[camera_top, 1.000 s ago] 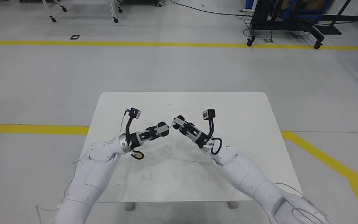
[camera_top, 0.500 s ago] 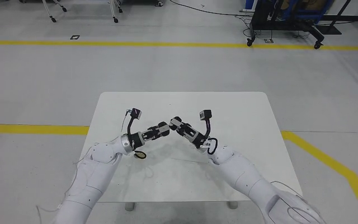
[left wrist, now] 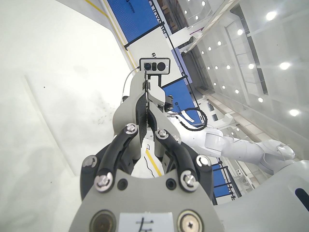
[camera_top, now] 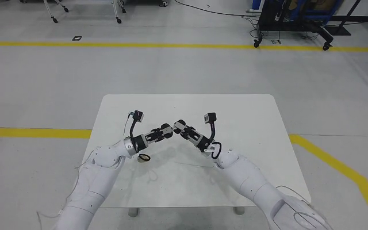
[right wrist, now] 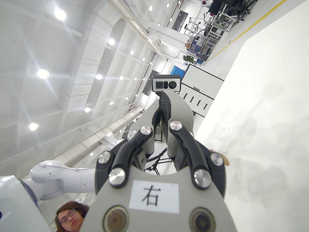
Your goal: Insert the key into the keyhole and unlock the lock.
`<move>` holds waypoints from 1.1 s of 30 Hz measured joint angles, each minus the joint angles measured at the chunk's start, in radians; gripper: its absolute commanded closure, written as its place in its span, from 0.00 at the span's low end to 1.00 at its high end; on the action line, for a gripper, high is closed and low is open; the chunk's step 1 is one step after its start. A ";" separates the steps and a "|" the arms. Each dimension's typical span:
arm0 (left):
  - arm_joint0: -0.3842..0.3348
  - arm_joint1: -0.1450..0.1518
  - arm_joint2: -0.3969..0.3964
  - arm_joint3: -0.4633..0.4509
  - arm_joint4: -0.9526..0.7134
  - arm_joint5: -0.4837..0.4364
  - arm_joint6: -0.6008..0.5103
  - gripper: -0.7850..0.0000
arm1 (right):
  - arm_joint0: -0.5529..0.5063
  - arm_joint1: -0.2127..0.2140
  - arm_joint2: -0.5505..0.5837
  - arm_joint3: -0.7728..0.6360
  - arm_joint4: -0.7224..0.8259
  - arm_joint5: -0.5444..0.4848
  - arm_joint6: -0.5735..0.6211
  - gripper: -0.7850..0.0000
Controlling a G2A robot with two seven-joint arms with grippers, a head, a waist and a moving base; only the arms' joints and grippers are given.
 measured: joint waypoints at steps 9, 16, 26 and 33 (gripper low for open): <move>0.003 0.003 0.000 -0.010 0.044 0.012 0.040 1.00 | -0.007 -0.006 0.024 -0.002 -0.010 0.021 0.000 0.00; 0.015 0.018 -0.044 -0.023 -0.010 -0.005 -0.016 1.00 | -0.007 -0.006 0.024 -0.002 -0.009 0.021 0.000 0.00; 0.015 0.037 -0.082 -0.024 -0.090 -0.013 -0.145 1.00 | -0.001 -0.003 0.025 -0.002 -0.021 0.021 -0.004 0.00; -0.028 0.045 -0.072 0.022 -0.246 0.015 -0.382 1.00 | -0.001 0.064 0.085 -0.057 -0.497 0.104 -0.124 0.00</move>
